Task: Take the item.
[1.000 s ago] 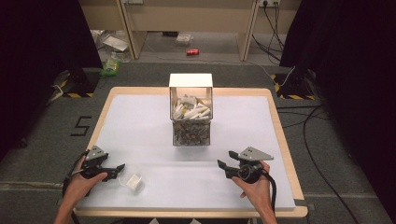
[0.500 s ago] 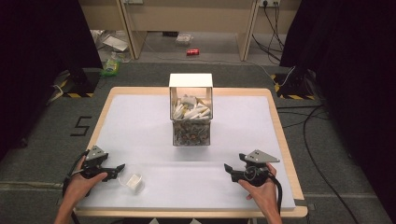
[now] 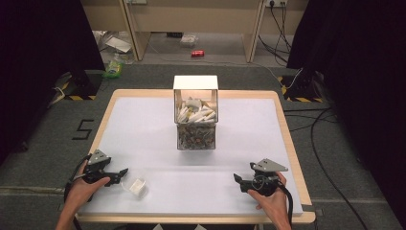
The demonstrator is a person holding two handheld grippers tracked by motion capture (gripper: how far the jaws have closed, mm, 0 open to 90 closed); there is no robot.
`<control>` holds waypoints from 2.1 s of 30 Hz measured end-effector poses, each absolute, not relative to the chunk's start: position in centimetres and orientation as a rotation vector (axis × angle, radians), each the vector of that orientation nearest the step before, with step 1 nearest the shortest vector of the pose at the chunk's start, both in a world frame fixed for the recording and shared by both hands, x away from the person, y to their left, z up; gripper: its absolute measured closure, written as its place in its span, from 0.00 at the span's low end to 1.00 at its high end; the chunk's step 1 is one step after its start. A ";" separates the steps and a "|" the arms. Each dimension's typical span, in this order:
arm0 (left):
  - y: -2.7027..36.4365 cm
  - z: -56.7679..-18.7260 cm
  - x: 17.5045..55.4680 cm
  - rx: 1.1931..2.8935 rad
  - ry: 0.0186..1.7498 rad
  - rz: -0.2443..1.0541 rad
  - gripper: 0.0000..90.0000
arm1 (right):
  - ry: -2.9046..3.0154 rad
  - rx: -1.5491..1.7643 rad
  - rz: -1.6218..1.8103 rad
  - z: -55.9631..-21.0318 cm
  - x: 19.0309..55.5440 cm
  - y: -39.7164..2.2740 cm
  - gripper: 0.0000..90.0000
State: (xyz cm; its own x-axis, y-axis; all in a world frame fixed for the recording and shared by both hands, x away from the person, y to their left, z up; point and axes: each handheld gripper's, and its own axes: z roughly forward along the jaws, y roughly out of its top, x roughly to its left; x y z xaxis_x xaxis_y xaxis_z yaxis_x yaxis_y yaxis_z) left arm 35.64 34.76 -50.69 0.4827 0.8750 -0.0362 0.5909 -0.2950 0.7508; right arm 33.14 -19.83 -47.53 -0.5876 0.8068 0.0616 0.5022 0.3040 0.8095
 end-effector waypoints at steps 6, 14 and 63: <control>34.8 -50.7 35.6 2.009 1.208 0.503 0.11 | 2.226 1.192 1.149 -48.0 32.9 -20.4 0.25; 34.8 -50.7 35.6 2.009 1.208 0.503 0.11 | 2.221 1.207 1.118 -48.3 32.7 -21.2 0.25; 34.8 -50.7 35.6 2.011 1.206 0.506 0.11 | 2.233 1.256 1.023 -49.3 29.6 -22.7 0.22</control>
